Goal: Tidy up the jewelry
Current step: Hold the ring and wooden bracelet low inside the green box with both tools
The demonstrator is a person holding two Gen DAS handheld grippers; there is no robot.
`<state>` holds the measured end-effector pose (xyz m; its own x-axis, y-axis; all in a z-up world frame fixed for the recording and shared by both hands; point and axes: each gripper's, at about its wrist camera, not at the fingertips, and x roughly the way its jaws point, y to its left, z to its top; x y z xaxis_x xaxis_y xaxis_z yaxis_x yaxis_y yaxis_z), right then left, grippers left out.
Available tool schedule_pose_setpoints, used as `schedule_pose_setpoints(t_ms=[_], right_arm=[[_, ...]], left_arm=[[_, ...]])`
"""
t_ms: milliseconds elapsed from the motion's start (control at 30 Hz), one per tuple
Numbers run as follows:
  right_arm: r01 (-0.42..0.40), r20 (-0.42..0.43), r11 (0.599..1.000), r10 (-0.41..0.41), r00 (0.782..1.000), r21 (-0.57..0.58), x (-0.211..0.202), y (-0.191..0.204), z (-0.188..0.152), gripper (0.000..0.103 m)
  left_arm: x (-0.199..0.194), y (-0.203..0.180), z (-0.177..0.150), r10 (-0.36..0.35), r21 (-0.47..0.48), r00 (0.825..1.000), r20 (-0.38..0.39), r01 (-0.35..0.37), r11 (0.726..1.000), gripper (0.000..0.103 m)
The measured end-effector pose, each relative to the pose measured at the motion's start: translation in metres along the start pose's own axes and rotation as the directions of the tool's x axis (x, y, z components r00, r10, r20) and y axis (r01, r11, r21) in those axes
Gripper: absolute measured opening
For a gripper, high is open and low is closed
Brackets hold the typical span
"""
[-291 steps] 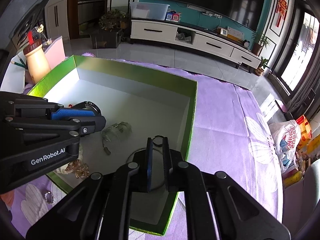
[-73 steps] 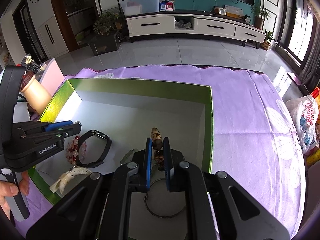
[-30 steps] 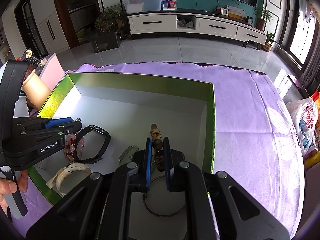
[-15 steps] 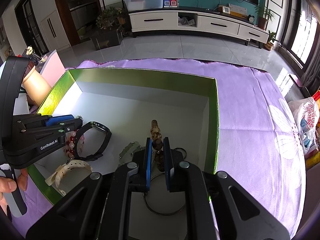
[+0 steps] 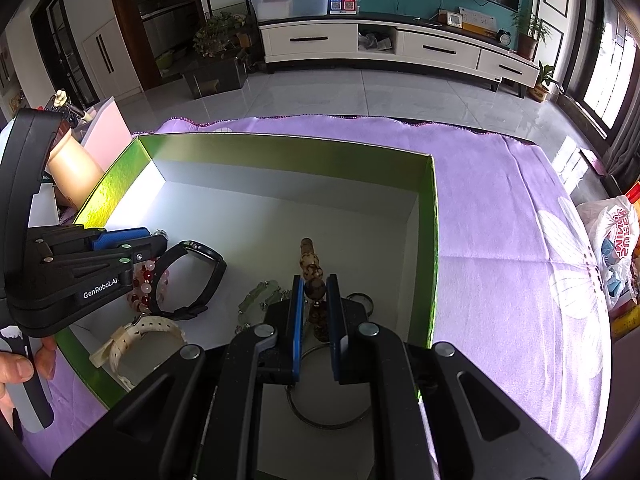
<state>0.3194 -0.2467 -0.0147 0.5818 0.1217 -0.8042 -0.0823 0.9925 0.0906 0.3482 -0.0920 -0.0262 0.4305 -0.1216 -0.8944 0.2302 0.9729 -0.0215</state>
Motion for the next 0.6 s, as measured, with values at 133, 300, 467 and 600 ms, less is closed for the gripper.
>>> schedule_pose_setpoints(t_ms=[133,300,467,600], right_arm=[[0.0,-0.001,1.0,0.0,1.0,0.0,0.0,-0.0001,0.0001,0.011],[0.002,0.0,1.0,-0.002,1.0,0.002,0.0003,-0.0002,-0.0004,0.011],[0.004,-0.001,1.0,-0.004,1.0,0.0,0.0007,-0.0001,-0.0008,0.011],[0.006,0.0,1.0,-0.006,1.0,-0.002,0.0006,0.0001,-0.0011,0.011]], left_arm=[[-0.0001,-0.0002,0.0002,0.0,0.0,1.0,-0.001,0.0,1.0,0.02],[-0.0002,-0.0002,0.0,0.001,0.002,1.0,-0.001,-0.001,1.0,0.02],[-0.0002,-0.0007,0.0002,0.001,0.002,1.0,-0.002,-0.001,1.0,0.02],[0.0001,-0.0001,0.0,0.002,0.006,1.0,-0.002,-0.002,1.0,0.02]])
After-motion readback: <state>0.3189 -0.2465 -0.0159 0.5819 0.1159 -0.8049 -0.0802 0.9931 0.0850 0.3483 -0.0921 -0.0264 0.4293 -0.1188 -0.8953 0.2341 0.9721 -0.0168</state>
